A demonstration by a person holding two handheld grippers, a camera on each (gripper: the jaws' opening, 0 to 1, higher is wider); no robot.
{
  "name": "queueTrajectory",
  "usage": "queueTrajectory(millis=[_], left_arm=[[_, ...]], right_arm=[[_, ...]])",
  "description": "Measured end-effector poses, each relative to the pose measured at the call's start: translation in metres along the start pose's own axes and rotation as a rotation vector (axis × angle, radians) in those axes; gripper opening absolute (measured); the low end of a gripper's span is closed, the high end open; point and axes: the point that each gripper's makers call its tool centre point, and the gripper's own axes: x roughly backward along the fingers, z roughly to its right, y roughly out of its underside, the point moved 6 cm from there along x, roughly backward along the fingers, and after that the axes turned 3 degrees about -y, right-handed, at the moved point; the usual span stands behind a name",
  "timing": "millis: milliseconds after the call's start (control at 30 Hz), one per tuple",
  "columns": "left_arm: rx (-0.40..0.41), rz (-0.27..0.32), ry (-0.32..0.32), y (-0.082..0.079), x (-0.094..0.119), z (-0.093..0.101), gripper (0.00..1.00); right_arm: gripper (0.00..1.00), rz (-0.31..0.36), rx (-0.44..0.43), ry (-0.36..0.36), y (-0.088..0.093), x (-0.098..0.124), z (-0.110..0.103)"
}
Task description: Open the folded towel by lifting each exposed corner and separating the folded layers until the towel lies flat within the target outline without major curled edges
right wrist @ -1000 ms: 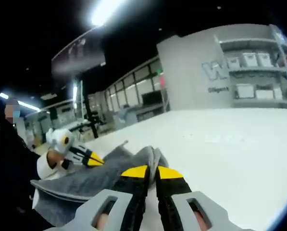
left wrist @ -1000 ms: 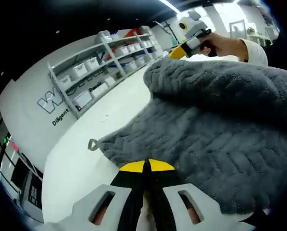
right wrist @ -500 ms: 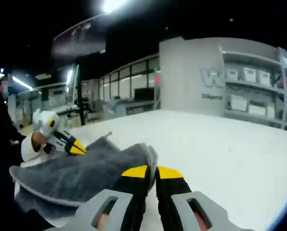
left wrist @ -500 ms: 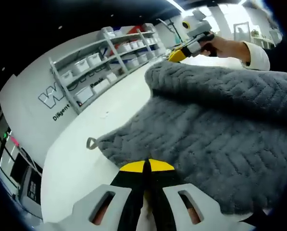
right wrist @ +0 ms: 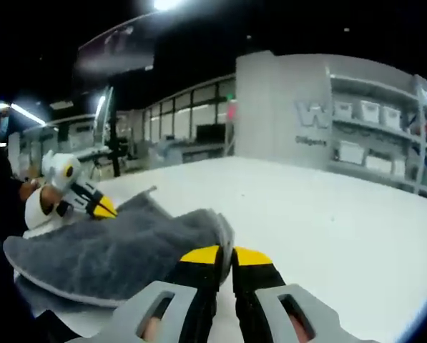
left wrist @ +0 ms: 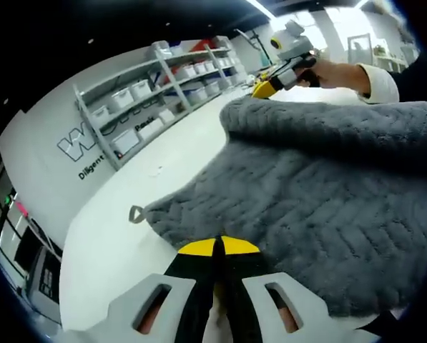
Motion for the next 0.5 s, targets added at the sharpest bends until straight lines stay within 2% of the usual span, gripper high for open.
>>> queueTrajectory(millis=[500], left_arm=[[-0.018, 0.002, -0.003, -0.001, 0.001, 0.002, 0.00]], right_arm=[[0.01, -0.058, 0.021, 0.049, 0.015, 0.003, 0.012]])
